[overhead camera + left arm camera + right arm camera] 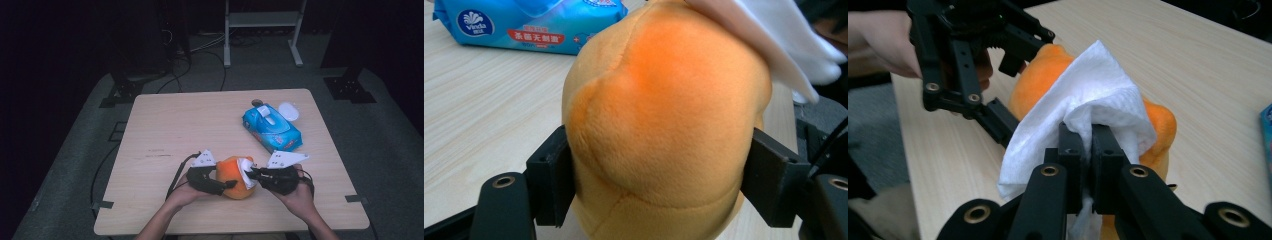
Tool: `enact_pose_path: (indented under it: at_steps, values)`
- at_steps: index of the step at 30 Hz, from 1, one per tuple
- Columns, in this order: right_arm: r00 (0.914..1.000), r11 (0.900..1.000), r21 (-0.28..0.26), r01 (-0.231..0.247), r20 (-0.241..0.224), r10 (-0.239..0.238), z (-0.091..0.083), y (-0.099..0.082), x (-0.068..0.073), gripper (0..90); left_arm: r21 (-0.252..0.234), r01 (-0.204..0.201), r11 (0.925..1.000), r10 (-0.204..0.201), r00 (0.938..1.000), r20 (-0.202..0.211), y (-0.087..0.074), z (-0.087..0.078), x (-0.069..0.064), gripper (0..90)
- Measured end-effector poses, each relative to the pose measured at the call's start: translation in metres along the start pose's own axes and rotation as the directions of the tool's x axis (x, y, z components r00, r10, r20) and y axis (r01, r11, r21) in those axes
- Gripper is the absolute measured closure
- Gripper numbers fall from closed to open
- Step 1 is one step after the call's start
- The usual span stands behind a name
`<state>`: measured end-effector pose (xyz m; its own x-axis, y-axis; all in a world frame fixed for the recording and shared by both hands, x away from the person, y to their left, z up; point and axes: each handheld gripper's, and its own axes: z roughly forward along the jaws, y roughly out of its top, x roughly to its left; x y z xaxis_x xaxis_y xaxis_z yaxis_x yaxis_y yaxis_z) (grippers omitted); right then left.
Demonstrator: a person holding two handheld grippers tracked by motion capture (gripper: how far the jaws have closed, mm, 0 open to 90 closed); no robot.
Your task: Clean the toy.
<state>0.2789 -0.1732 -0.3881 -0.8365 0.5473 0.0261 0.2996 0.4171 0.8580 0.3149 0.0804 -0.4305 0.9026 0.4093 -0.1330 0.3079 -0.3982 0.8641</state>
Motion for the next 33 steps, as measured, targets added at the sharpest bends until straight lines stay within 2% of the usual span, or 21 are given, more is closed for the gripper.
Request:
enact_pose_path:
  at_steps: [3, 5, 7, 11, 13, 17, 19, 20, 23, 25, 26, 27, 28, 30, 33]
  values:
    - [0.9997, 0.9998, 0.005, -0.02, -0.013, 0.02, 0.0, -0.003, -0.005, 84.8, -0.021, -0.029, 0.9994, 0.03, 0.9985, 0.047, -0.003, 0.002, -0.001, 12.1]
    - [0.9997, 0.9997, 0.007, -0.024, -0.008, 0.024, 0.0, -0.005, -0.008, 84.6, -0.024, -0.06, 0.9979, 0.06, 0.9974, 0.039, -0.004, 0.004, -0.004, 14.3]
    - [0.9997, 0.9998, 0.013, -0.013, 0.019, 0.013, 0.0, -0.005, -0.011, 84.5, -0.015, -0.078, 0.9968, 0.079, 0.9962, 0.038, -0.003, 0.005, -0.006, 18.8]
    - [0.9993, 0.9993, 0.013, -0.035, 0.01, 0.035, -0.002, -0.009, -0.015, 84.5, -0.024, -0.074, 0.997, 0.075, 0.9967, 0.031, -0.003, 0.005, -0.004, 17.6]
    - [0.9995, 0.9995, 0.017, -0.027, 0.014, 0.027, -0.002, -0.009, -0.015, 84.5, -0.029, -0.063, 0.9976, 0.064, 0.9976, 0.027, -0.002, 0.005, -0.002, 10.9]
    - [0.9997, 0.9995, 0.02, -0.023, 0.006, 0.023, -0.003, -0.01, -0.015, 84.6, -0.047, -0.056, 0.9973, 0.058, 0.9975, 0.04, -0.003, 0.005, 0.001, 8.1]
    - [0.9997, 0.9995, 0.021, -0.022, 0.008, 0.022, -0.003, -0.01, -0.015, 84.6, -0.05, -0.059, 0.997, 0.061, 0.9973, 0.04, -0.004, 0.007, 0.0, 12.3]
    - [0.9997, 0.9995, 0.021, -0.023, 0.013, 0.022, -0.003, -0.01, -0.014, 84.7, -0.054, -0.062, 0.9966, 0.063, 0.9977, 0.025, -0.004, 0.007, -0.002, 15.9]
    - [0.9992, 0.9997, 0.017, 0.019, 0.036, -0.019, -0.003, -0.006, -0.005, 84.8, -0.05, -0.054, 0.9973, 0.054, 0.9985, -0.009, -0.004, 0.008, -0.003, 24.4]
    - [0.9994, 0.9994, -0.005, 0.035, -0.006, -0.035, -0.003, -0.003, 0.003, 84.9, -0.065, -0.024, 0.9976, 0.023, 0.9996, -0.017, -0.005, 0.009, -0.003, 26.7]
    - [0.9983, 0.9985, 0.0, 0.055, -0.021, -0.055, -0.001, 0.0, 0.008, 84.9, -0.063, -0.027, 0.9976, 0.026, 0.9995, -0.018, -0.004, 0.009, -0.004, 27.5]
    - [0.9971, 0.9971, 0.008, 0.076, -0.001, -0.076, 0.0, 0.001, 0.011, 84.9, -0.058, -0.037, 0.9976, 0.036, 0.9992, -0.019, -0.004, 0.008, -0.004, 28.0]
    - [0.9967, 0.9966, 0.01, 0.081, 0.004, -0.081, 0.0, 0.001, 0.011, 84.8, -0.059, -0.036, 0.9976, 0.035, 0.9992, -0.018, -0.004, 0.008, -0.005, 28.5]
    - [0.9984, 0.9984, 0.004, 0.057, 0.009, -0.057, -0.002, 0.0, 0.003, 84.8, -0.061, -0.036, 0.9975, 0.035, 0.9992, -0.019, -0.004, 0.008, -0.007, 29.0]
    - [0.9984, 0.9999, -0.006, 0.012, 0.056, -0.012, -0.008, -0.005, -0.013, 84.7, -0.057, -0.056, 0.9968, 0.055, 0.9984, -0.015, -0.004, 0.009, -0.01, 29.0]
